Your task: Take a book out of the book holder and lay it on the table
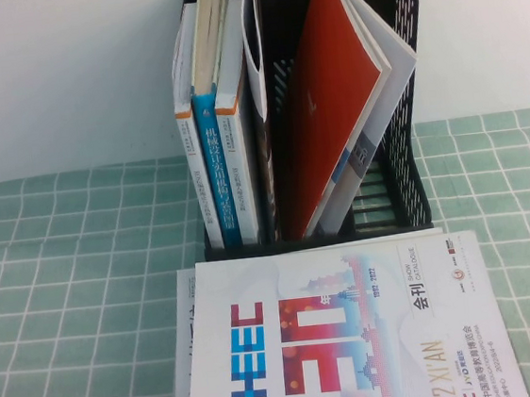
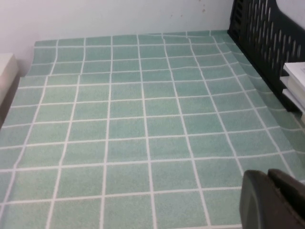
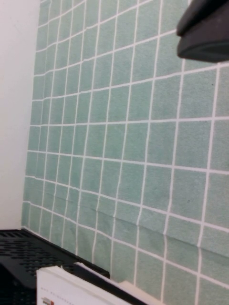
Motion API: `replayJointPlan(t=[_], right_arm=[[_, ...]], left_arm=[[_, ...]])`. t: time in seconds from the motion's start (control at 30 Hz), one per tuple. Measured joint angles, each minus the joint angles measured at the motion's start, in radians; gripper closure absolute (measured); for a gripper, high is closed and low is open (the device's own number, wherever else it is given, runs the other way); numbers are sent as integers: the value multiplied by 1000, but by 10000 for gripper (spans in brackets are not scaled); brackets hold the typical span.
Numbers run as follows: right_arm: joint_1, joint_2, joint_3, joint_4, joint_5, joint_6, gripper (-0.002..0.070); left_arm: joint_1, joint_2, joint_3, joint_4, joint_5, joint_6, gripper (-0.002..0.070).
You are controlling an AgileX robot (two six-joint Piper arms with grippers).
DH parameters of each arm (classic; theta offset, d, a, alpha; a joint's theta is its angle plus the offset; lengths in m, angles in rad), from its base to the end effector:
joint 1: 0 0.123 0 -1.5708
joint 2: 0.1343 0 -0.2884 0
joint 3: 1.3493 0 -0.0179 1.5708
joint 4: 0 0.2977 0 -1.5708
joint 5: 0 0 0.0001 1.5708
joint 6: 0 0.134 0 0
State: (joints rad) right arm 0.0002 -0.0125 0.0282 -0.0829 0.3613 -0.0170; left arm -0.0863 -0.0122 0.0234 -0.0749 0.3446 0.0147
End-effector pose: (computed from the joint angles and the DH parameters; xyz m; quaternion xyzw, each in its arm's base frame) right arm 0.1378 -0.0039 0.1589 -0.0292 0.8009 -0.0399 0.5968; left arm 0.1376 -0.0153 0.1630 0.0198 0.7949 -0.0531 0.6041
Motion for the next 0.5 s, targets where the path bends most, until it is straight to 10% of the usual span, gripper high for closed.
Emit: replayJointPlan(t=[0.5], right_arm=[[0, 0, 0, 0, 0, 0, 678]], left_arm=[[0, 0, 0, 49, 0, 16, 677]])
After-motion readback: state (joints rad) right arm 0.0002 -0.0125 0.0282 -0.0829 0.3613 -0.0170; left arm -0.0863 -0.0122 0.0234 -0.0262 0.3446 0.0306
